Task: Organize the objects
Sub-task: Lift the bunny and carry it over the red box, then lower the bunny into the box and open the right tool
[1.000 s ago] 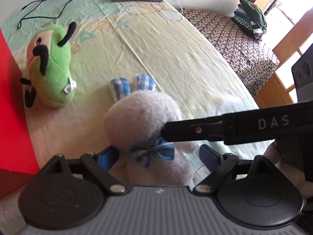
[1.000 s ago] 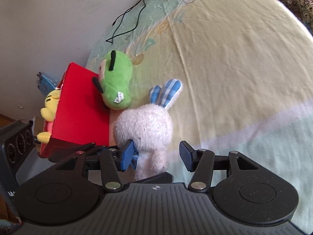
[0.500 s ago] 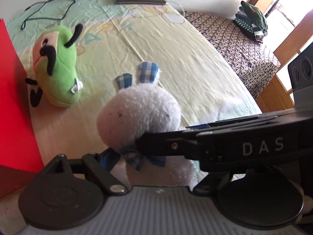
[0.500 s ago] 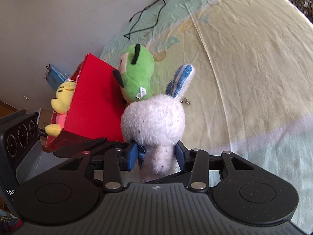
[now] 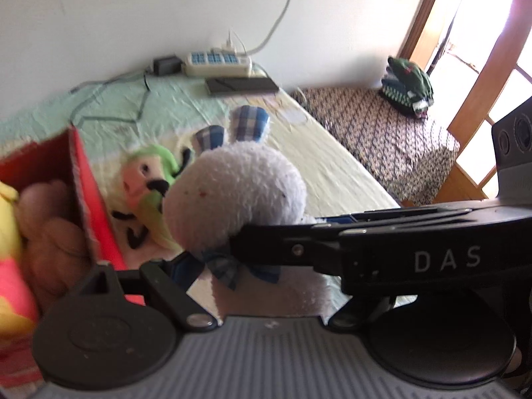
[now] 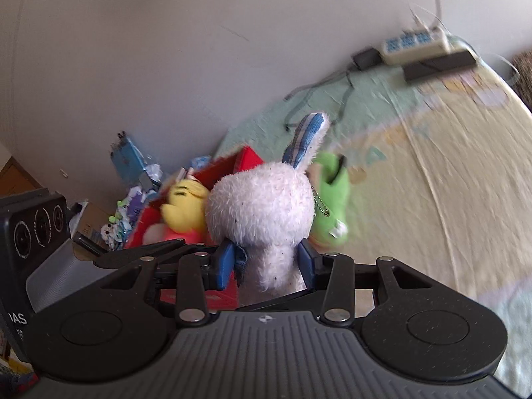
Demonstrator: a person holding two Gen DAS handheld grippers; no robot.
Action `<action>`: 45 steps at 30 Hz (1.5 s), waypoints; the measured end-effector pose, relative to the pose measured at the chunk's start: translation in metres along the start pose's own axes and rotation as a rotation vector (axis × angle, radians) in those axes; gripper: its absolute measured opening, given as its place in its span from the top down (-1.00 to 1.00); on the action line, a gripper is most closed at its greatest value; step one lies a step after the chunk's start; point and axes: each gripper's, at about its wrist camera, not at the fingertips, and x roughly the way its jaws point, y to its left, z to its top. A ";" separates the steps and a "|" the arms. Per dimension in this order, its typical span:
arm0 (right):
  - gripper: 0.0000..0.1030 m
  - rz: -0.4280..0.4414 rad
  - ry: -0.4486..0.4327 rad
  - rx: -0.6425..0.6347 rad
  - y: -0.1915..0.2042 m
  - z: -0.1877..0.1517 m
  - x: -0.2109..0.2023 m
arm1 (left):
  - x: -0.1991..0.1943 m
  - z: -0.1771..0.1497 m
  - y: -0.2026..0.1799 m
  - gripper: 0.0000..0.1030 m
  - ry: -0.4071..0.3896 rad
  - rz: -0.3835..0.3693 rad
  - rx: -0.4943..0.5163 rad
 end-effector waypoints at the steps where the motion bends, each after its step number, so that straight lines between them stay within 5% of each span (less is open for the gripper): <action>1: 0.15 0.006 -0.013 -0.019 0.009 0.002 0.002 | -0.009 0.002 0.005 -0.63 -0.021 0.009 0.001; 16: 0.16 0.044 -0.071 -0.173 0.083 0.025 0.074 | -0.068 0.010 0.097 -0.62 -0.157 0.099 -0.061; 34: 0.18 -0.005 0.083 -0.112 0.087 0.001 0.141 | -0.033 -0.011 0.157 -0.57 -0.045 0.123 -0.118; 41: 0.10 -0.043 0.067 -0.140 0.092 -0.002 0.139 | -0.029 -0.020 0.162 -0.54 -0.026 0.104 -0.117; 45: -0.10 -0.065 0.041 -0.146 0.094 -0.003 0.129 | -0.025 -0.018 0.160 -0.66 -0.017 0.086 -0.125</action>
